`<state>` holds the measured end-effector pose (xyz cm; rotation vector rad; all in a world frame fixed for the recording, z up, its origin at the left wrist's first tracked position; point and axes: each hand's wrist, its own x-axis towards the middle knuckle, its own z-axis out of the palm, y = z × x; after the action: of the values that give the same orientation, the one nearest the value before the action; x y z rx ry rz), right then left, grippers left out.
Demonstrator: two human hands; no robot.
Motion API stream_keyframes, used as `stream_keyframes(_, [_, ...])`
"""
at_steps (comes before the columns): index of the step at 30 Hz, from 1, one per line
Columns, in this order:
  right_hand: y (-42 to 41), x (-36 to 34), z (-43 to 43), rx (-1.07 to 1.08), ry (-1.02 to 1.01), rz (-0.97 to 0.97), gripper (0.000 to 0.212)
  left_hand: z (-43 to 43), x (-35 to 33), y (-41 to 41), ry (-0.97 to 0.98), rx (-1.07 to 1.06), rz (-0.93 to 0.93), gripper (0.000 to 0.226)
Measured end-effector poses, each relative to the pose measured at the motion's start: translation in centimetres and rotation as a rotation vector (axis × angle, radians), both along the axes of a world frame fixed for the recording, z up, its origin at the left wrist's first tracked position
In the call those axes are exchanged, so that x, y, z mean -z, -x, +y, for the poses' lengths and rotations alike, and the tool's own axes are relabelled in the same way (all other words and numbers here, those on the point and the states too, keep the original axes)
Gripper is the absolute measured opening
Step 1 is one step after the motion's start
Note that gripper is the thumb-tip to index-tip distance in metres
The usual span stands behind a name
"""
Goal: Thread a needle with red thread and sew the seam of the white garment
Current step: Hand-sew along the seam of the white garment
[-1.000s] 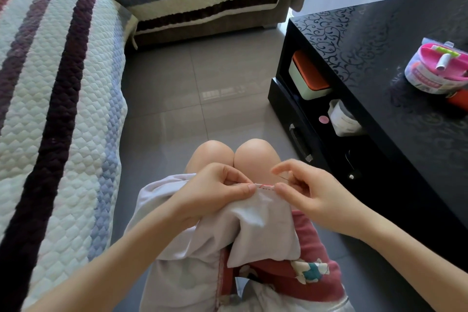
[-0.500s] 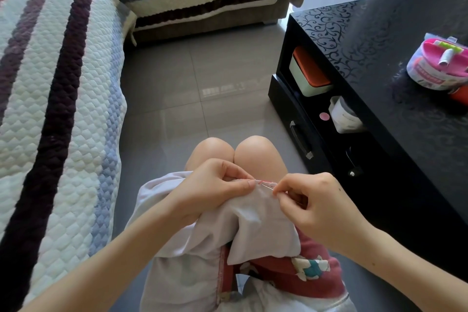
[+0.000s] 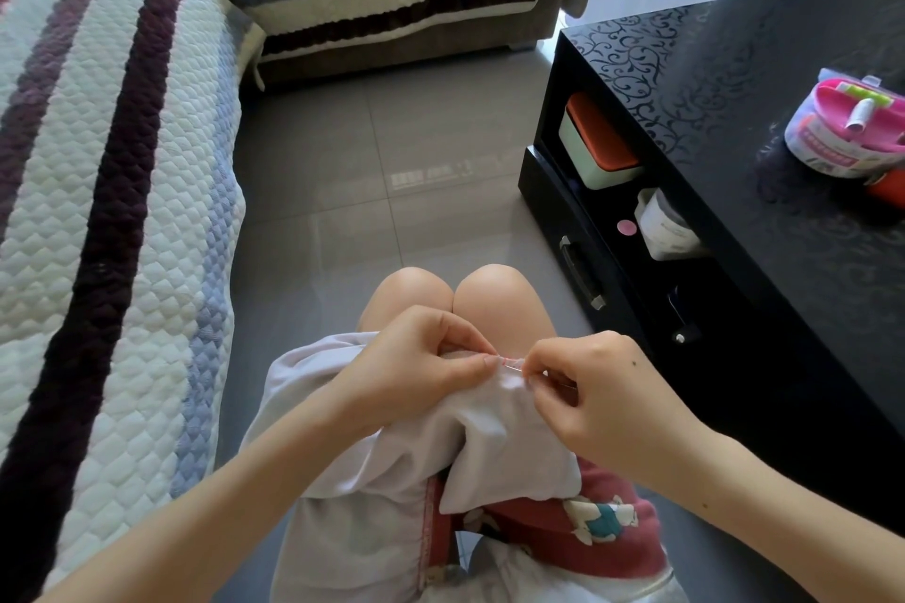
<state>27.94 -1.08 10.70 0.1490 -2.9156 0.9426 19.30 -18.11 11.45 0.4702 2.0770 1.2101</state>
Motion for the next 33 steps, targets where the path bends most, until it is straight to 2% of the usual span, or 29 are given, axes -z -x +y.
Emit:
stream_keyframes(3, [0.4,-0.2,-0.5,-0.03,-0.024,-0.002,0.024,0.3,0.0,-0.3,-0.027,0.037,0.045,0.009])
stream_keyframes(5, [0.5,-0.3,-0.5,-0.025,-0.003,-0.007,0.022,0.3,-0.1,-0.3,-0.021,0.025,0.028,0.01])
stream_keyframes(7, [0.4,-0.3,-0.1,0.009,0.048,-0.02,0.017,0.2,0.0,-0.1,0.009,-0.006,0.005,0.013])
stream_keyframes(12, [-0.2,-0.2,0.3,0.069,0.208,-0.056,0.018,0.0,0.2,0.0,0.05,-0.017,-0.047,0.016])
stream_keyframes(18, [-0.2,-0.2,0.8,0.139,0.501,-0.173,0.014,0.0,0.2,0.2,-0.004,0.0,-0.17,0.013])
stream_keyframes(21, [-0.2,-0.5,1.3,0.138,0.623,-0.269,0.02,-0.1,0.2,0.3,-0.038,0.019,-0.242,0.015])
stream_keyframes(25, [-0.2,-0.9,1.7,0.14,0.717,-0.36,0.027,-0.1,0.2,0.5,-0.115,0.027,-0.342,0.022])
stream_keyframes(29, [-0.1,-1.4,1.8,0.122,0.82,-0.399,0.021,0.0,0.2,0.6,-0.178,0.042,-0.407,0.015])
stream_keyframes(33, [-0.2,-1.2,1.7,0.098,0.87,-0.38,0.02,-0.1,0.1,0.5,-0.24,0.033,-0.469,0.018])
